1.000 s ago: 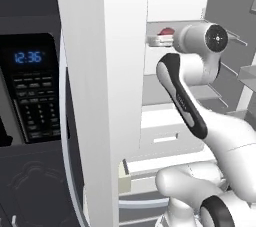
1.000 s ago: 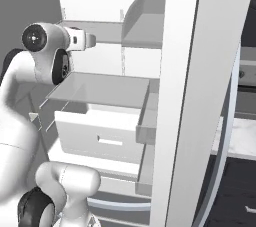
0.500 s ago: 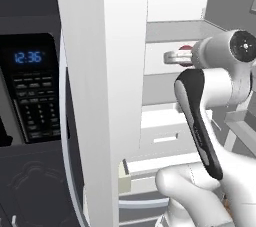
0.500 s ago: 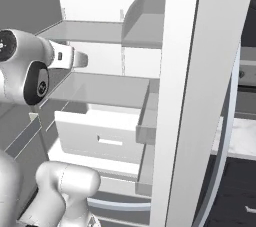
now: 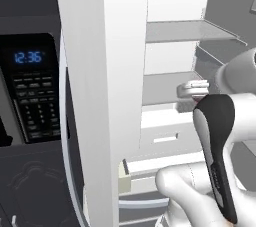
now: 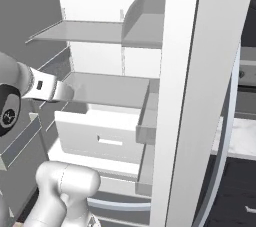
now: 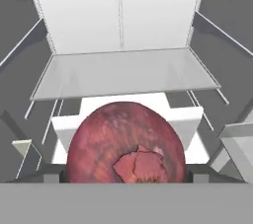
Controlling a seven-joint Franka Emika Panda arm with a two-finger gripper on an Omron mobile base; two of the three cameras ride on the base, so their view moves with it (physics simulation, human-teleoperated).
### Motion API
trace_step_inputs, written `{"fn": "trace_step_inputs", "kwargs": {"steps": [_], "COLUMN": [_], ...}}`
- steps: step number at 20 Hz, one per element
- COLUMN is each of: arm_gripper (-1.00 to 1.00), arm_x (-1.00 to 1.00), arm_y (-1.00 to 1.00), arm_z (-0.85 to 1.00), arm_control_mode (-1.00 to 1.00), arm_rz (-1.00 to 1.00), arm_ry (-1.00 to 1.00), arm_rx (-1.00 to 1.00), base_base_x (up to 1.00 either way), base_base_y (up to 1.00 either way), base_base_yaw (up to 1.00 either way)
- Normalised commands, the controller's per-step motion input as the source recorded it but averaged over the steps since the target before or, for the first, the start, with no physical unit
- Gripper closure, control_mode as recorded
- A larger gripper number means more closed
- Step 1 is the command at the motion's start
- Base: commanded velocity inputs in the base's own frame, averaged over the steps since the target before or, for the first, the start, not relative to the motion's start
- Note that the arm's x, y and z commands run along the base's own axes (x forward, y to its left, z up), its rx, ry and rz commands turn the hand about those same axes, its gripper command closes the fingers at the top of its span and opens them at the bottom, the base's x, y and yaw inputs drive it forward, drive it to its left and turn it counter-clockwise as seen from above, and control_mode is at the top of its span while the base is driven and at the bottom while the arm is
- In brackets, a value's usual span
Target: Grab the onions from the fridge, place them in the blender, close the lid, and turn on the blender to create a marinade.
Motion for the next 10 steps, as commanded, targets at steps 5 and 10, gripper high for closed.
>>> {"fn": "trace_step_inputs", "kwargs": {"steps": [5,10], "arm_gripper": [1.0,1.0], "arm_x": [-0.37,0.0], "arm_y": [0.01,0.0], "arm_z": [-0.48,0.0], "arm_control_mode": [1.0,1.0], "arm_rz": [0.0,0.0], "arm_ry": [0.19,0.0], "arm_rx": [0.0,0.0], "base_base_x": [-0.08,-0.87], "base_base_y": [0.01,0.0], "base_base_yaw": [0.0,-0.06]}}
